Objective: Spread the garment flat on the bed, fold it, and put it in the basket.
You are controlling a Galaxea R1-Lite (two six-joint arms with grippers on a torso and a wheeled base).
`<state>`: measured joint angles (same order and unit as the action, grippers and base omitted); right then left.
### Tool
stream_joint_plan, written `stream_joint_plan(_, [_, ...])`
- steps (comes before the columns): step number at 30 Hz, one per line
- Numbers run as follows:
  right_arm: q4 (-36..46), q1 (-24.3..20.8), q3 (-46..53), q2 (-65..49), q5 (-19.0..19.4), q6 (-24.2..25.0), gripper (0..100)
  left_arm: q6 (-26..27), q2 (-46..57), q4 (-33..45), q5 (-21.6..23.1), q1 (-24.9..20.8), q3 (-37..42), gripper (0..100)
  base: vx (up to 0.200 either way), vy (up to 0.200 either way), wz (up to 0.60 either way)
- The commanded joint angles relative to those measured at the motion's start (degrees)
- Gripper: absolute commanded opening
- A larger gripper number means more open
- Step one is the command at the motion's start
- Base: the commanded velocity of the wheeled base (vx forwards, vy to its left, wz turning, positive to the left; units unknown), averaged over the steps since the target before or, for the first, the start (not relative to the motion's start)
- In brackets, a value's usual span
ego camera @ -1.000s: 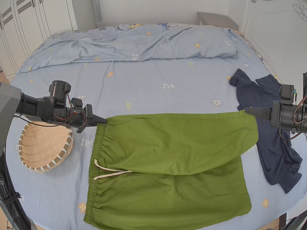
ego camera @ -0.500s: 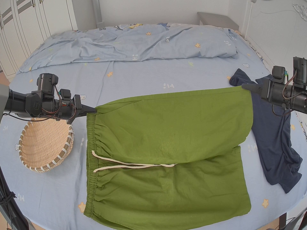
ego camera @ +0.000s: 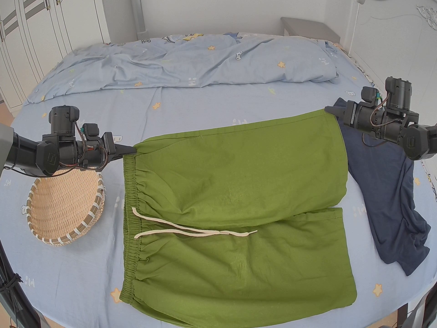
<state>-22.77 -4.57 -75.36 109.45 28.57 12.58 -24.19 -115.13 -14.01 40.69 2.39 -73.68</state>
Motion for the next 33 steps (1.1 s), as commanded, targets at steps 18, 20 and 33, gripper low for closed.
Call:
stream_joint_plan(18, [-0.3, 0.1, -17.5, 19.5, -0.6, 0.0, 0, -0.2, -3.6, -8.6, -0.2, 1.7, -0.1, 0, 0.000, 0.000, 0.00])
stream_joint_plan(20, [-0.5, 0.1, -18.3, 20.4, -0.7, 0.0, 0, -0.2, -4.0, -8.8, -0.2, 1.7, -0.3, 0, 0.000, 0.000, 0.00])
stream_joint_plan(33, [0.0, 0.0, -21.8, 22.8, -2.0, 0.0, 100, -0.2, -5.7, -9.0, -0.2, 1.6, -1.3, 100, 0.000, 0.000, 0.00])
